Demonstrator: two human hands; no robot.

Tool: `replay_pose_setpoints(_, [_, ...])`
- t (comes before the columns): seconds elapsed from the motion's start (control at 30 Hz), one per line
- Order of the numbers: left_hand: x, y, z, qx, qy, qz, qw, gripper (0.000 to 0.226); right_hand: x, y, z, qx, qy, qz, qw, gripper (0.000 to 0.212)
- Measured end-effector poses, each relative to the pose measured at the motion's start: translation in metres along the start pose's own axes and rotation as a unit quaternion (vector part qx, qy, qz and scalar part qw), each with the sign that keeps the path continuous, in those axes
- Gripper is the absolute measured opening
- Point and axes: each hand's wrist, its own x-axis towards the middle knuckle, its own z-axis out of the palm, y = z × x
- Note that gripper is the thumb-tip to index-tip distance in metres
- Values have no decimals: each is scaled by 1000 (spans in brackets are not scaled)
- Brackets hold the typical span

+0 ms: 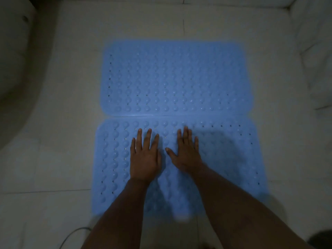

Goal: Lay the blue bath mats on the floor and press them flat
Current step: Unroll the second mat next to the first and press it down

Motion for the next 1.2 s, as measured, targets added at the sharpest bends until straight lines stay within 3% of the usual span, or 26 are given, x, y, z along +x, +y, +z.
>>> replay_pose_setpoints(0.1, [4,5,-18,2,1,4,1000,53,11,0,-54,29,-75,23,997,73])
replay_pose_setpoints(0.23, [12,16,-10,-3,-20,20,1000,56,17,5,-87,67,-5,49,997,56])
replay_pose_setpoints(0.37, [20,31,34,-41,-51,58,996,62,22,24,-67,70,57,33,995,53])
replay_pose_setpoints(0.57, [14,32,83,11,-48,53,997,81,32,44,-38,57,140,-11,988,55])
replay_pose_setpoints(1.0, [18,32,78,1,-91,59,994,86,35,43,-16,80,151,-20,985,54])
replay_pose_setpoints(1.2, [30,32,42,-92,-133,18,987,74,20,9,-61,84,180,1,980,52])
